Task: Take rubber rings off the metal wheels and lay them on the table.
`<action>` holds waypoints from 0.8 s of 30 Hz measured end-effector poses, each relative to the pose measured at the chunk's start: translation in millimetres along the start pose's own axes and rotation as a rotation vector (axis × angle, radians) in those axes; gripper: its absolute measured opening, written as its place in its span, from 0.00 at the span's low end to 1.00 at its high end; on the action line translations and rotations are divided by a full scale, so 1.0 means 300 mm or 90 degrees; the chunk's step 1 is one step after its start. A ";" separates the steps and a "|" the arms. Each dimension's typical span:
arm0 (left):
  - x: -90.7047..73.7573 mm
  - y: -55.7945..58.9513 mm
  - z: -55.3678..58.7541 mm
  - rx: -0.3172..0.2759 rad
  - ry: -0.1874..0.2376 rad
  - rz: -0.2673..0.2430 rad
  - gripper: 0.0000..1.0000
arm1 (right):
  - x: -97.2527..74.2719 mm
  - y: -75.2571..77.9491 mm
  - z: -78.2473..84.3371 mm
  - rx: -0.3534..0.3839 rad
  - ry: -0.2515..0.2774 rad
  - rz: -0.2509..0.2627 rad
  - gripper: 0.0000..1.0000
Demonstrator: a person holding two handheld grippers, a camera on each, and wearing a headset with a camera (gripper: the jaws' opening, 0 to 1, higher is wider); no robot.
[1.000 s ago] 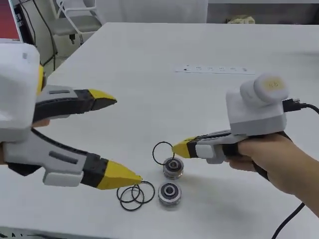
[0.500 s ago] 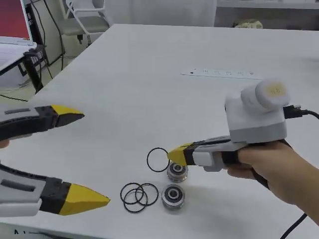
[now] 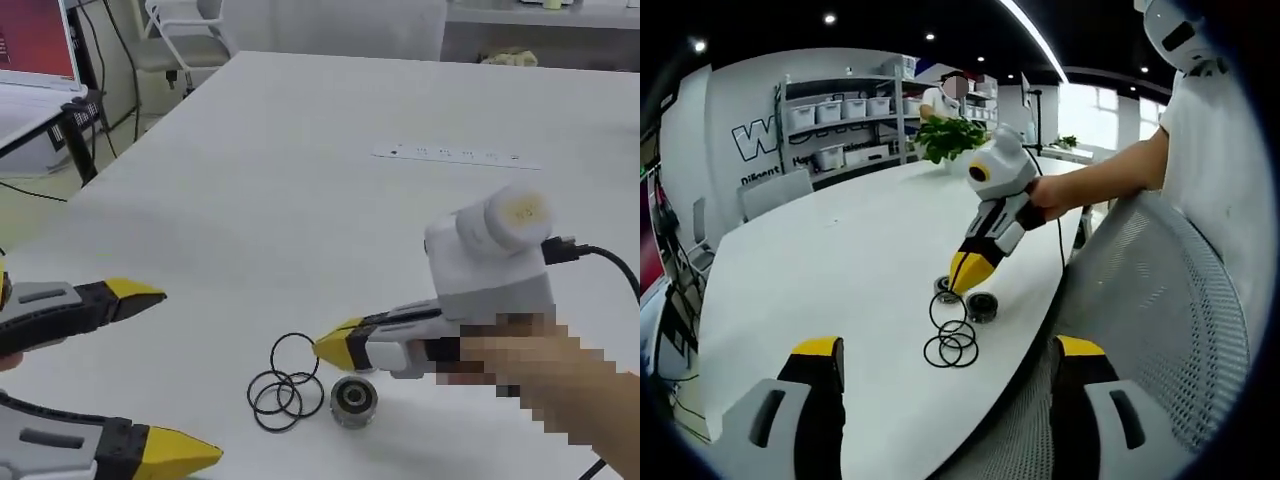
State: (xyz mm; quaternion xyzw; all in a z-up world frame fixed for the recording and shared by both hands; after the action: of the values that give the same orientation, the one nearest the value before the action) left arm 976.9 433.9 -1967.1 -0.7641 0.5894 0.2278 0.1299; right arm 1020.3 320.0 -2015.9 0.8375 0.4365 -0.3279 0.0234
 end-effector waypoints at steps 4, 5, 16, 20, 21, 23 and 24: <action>-0.002 -0.021 0.015 0.022 -0.025 -0.027 0.82 | 0.017 -0.010 0.012 -0.018 -0.005 0.004 0.00; -0.004 -0.022 0.014 0.023 -0.025 -0.028 0.82 | 0.023 -0.011 0.019 -0.017 -0.009 0.005 0.00; -0.004 -0.025 0.023 0.013 -0.026 -0.026 0.77 | 0.068 0.001 0.061 -0.018 -0.037 0.032 0.00; -0.007 -0.031 0.022 0.005 -0.018 -0.029 0.77 | 0.077 0.005 0.062 -0.021 -0.036 0.041 0.00; -0.007 -0.031 0.022 0.003 -0.017 -0.028 0.77 | 0.080 0.010 0.061 -0.037 -0.032 0.052 0.00; -0.008 -0.031 0.023 0.004 -0.018 -0.028 0.76 | 0.083 0.012 0.061 -0.060 -0.030 0.062 0.00; -0.008 -0.032 0.023 0.006 -0.019 -0.028 0.76 | 0.085 0.012 0.060 -0.065 -0.029 0.065 0.00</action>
State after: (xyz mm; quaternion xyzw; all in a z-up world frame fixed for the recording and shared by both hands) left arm 984.3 441.9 -1972.4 -0.7727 0.5716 0.2334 0.1475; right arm 1023.8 330.0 -2045.5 0.8487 0.4088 -0.3224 0.0928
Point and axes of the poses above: the centre of the closed fingertips' face, and the gripper's own axes: x roughly forward along the fingers, y roughly to its right, z roughly out of its underside, the point moved 3 cm from there along -x, roughly backward along the fingers, and after that the axes turned 15 degrees about z, right-handed, at the moved point
